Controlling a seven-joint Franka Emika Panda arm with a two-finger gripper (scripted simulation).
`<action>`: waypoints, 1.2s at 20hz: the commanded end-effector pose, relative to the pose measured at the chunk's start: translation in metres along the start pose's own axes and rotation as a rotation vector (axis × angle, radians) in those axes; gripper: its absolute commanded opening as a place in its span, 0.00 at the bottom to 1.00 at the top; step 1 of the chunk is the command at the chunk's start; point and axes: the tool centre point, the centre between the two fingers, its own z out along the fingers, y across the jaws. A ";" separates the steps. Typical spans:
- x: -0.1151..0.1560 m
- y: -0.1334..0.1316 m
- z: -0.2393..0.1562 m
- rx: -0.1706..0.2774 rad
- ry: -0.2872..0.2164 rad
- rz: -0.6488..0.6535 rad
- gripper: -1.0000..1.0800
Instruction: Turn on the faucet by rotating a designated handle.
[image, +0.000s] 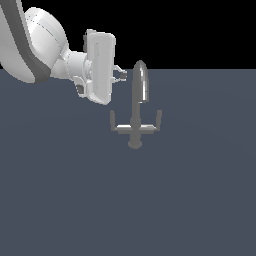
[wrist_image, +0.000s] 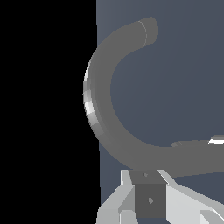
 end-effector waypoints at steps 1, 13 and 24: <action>-0.005 0.011 -0.003 0.018 -0.017 -0.072 0.00; -0.023 0.066 -0.016 0.105 -0.074 -0.400 0.00; -0.031 0.116 -0.025 0.181 -0.094 -0.674 0.00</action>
